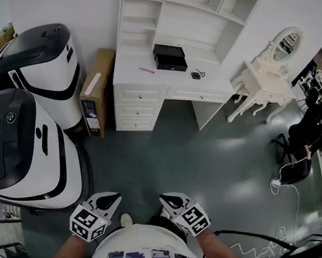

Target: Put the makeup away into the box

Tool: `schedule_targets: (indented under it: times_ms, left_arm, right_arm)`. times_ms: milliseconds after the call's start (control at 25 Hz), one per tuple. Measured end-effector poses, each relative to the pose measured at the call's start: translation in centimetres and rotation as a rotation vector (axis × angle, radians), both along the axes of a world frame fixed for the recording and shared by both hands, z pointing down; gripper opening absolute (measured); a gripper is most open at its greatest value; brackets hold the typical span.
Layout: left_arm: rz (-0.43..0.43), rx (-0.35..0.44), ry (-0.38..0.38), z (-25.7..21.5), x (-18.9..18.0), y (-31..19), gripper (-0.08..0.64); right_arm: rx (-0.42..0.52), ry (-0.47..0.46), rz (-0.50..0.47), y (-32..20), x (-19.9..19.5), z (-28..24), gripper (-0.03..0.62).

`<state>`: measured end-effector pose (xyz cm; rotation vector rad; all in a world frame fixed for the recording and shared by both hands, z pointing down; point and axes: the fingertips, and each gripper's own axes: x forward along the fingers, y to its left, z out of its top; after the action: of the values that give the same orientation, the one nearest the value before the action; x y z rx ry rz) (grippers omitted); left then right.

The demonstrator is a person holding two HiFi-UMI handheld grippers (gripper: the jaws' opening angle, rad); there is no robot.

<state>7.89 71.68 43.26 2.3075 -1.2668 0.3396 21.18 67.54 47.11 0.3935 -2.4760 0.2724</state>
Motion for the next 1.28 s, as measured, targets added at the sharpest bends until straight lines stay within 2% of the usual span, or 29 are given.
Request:
schedule_targets:
  times_ms: [360, 600, 760, 1080, 1120, 1200, 1280]
  left_arm:
    - [0.062, 0.006, 0.018, 0.6, -0.5, -1.5, 0.014]
    - [0.082, 0.004, 0.02, 0.7, 0.1, -4.9, 0.014]
    - [0.094, -0.002, 0.006, 0.7, 0.2, -8.5, 0.014]
    - [0.107, -0.013, -0.044, -0.8, 1.2, -18.6, 0.014]
    - [0.1, -0.015, -0.047, -1.0, 1.4, -19.9, 0.014]
    - [0.089, -0.009, -0.05, -1.2, 1.9, -22.3, 0.014]
    - [0.086, 0.003, -0.05, -1.3, 2.7, -24.5, 0.015]
  right_arm:
    - [-0.007, 0.023, 0.072, 0.0, 0.0, 0.2, 0.025]
    - [-0.017, 0.022, 0.091, -3.1, 0.4, 0.9, 0.025]
    - [-0.017, -0.005, 0.089, -7.2, 0.0, 1.5, 0.026]
    - [-0.015, -0.069, 0.117, -18.7, 0.0, 0.8, 0.037]
    - [-0.012, -0.075, 0.121, -20.0, 0.2, 0.7, 0.049]
    - [0.0, -0.077, 0.132, -22.7, 0.8, 0.9, 0.115]
    - [0.007, -0.077, 0.148, -25.1, 1.6, 1.3, 0.135]
